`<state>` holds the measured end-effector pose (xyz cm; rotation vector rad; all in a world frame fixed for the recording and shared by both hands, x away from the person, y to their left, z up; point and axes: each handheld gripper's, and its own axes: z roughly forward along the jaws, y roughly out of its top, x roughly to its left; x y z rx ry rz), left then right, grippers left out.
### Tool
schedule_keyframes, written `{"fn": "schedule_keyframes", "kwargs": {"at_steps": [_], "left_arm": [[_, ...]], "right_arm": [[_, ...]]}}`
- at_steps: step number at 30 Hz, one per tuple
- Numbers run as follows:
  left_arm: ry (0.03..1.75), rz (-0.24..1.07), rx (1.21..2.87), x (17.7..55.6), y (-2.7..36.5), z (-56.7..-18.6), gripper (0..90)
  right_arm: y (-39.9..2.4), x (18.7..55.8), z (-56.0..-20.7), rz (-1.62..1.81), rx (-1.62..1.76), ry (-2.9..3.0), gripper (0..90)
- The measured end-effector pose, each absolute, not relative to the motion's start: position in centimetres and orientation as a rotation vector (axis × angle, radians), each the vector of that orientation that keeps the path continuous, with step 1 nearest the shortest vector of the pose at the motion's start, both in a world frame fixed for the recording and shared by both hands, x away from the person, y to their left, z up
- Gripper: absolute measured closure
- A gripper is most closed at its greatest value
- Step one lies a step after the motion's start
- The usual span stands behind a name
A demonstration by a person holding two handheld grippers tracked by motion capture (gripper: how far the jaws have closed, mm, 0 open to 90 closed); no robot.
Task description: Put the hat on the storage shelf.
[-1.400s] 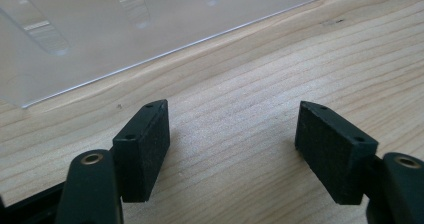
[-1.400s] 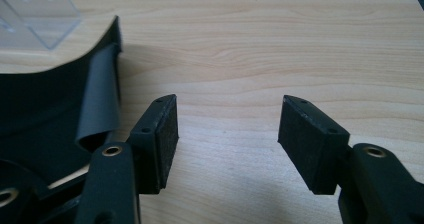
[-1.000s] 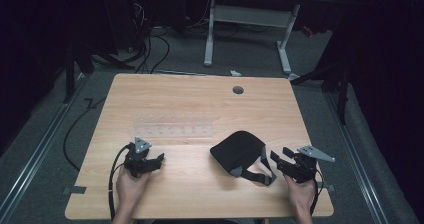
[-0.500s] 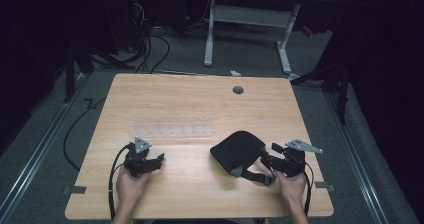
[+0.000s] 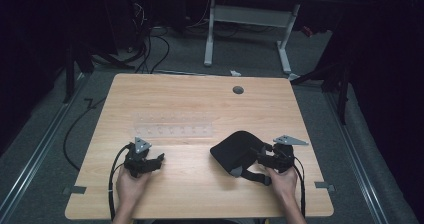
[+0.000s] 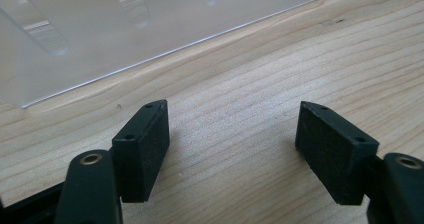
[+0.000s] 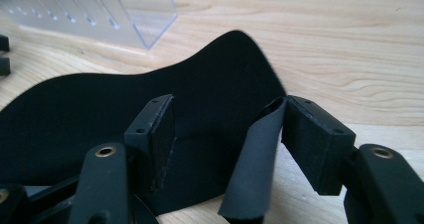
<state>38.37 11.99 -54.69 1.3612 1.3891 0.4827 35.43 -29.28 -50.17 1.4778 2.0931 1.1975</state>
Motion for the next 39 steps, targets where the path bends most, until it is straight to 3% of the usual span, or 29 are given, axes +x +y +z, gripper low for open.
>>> {"fn": "schedule_keyframes", "kwargs": {"at_steps": [13,39], "left_arm": [[1.390,0.483,1.361,38.4,12.0,-54.7,29.8],[1.390,0.483,1.362,38.4,12.0,-54.7,29.8]], "right_arm": [[-28.5,36.4,-51.8,1.207,1.493,2.176,42.6],[-29.7,35.3,-52.3,1.390,1.385,2.292,82.3]]}}
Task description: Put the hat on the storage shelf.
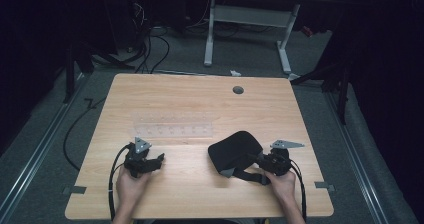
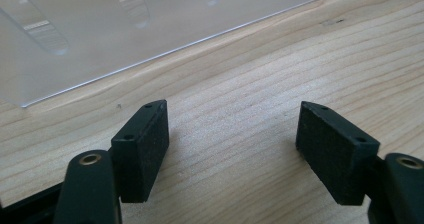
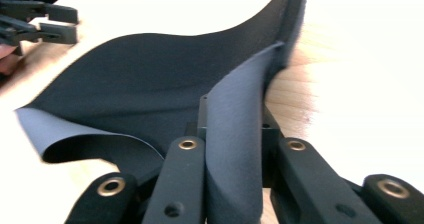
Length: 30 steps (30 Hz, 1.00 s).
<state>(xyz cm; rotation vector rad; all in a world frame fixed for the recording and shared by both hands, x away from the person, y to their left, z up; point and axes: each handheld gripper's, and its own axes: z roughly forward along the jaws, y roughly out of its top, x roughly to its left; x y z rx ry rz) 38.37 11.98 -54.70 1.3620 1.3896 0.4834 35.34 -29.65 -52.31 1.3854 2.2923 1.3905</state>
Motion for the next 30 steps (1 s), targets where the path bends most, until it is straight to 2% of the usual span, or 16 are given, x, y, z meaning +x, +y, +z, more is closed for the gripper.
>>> {"fn": "schedule_keyframes", "kwargs": {"at_steps": [8,30], "left_arm": [[1.389,0.483,1.361,38.4,12.0,-54.7,29.7],[1.368,0.462,1.385,38.2,11.7,-54.7,27.1]], "right_arm": [[-29.5,34.8,-51.6,1.423,1.354,2.287,85.7],[-29.1,33.4,-49.3,1.444,1.298,2.298,86.1]]}}
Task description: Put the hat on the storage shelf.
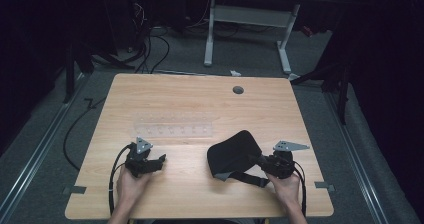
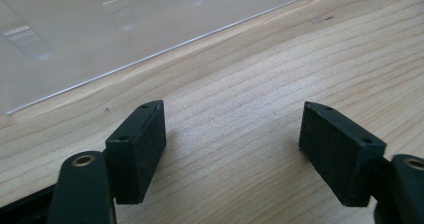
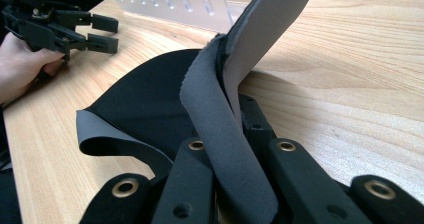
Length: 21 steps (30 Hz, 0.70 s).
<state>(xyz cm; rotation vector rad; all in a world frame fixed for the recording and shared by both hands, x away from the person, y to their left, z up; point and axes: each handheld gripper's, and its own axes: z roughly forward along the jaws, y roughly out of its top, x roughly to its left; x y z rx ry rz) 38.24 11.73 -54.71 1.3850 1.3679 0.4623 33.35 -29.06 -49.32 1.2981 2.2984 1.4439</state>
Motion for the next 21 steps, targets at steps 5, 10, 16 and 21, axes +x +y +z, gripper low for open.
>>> {"fn": "schedule_keyframes", "kwargs": {"at_steps": [5,10,16,21], "left_arm": [[1.364,0.459,1.388,38.2,11.7,-54.7,28.6],[1.347,0.447,1.396,38.1,11.4,-54.7,30.5],[1.306,0.427,1.431,37.7,10.7,-54.5,30.4],[1.253,0.390,1.436,36.9,10.0,-53.5,30.2]], "right_arm": [[-28.9,33.1,-48.7,1.462,1.286,2.293,86.1],[-28.6,32.8,-48.0,1.511,1.243,2.288,86.0],[-28.1,32.8,-47.5,1.523,1.229,2.296,86.1],[-27.7,33.0,-47.3,1.538,1.240,2.297,86.0]]}}
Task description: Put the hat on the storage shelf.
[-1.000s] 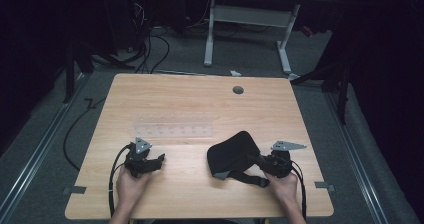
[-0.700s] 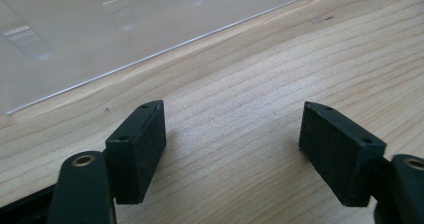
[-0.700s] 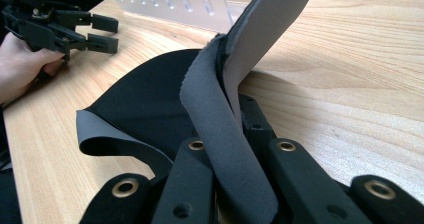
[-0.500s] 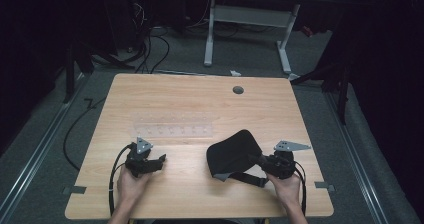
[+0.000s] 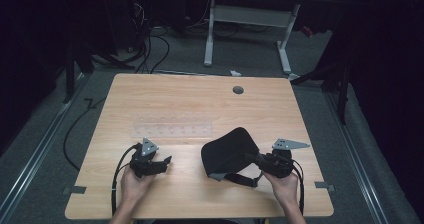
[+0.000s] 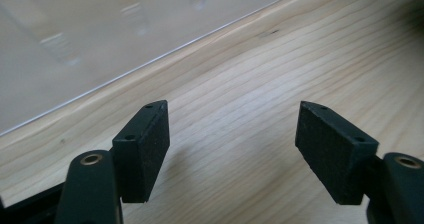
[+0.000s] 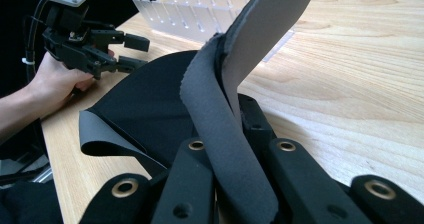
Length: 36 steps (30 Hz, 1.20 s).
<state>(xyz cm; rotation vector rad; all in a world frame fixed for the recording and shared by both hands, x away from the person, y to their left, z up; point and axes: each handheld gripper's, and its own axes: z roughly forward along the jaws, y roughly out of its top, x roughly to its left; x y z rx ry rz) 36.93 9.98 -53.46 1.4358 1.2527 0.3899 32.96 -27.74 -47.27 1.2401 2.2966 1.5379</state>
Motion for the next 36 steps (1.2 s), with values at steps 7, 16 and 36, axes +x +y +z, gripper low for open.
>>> {"fn": "schedule_keyframes", "kwargs": {"at_steps": [7,16,36], "left_arm": [[1.167,0.347,1.480,35.4,8.5,-52.3,30.0],[1.018,0.305,1.491,33.4,6.3,-50.2,29.5],[0.879,0.261,1.542,31.9,4.0,-49.4,30.2]], "right_arm": [[-27.3,33.1,-46.9,1.544,1.242,2.299,86.0],[-26.7,33.3,-46.8,1.545,1.243,2.317,86.0],[-25.4,33.7,-46.4,1.541,1.236,2.372,85.8]]}}
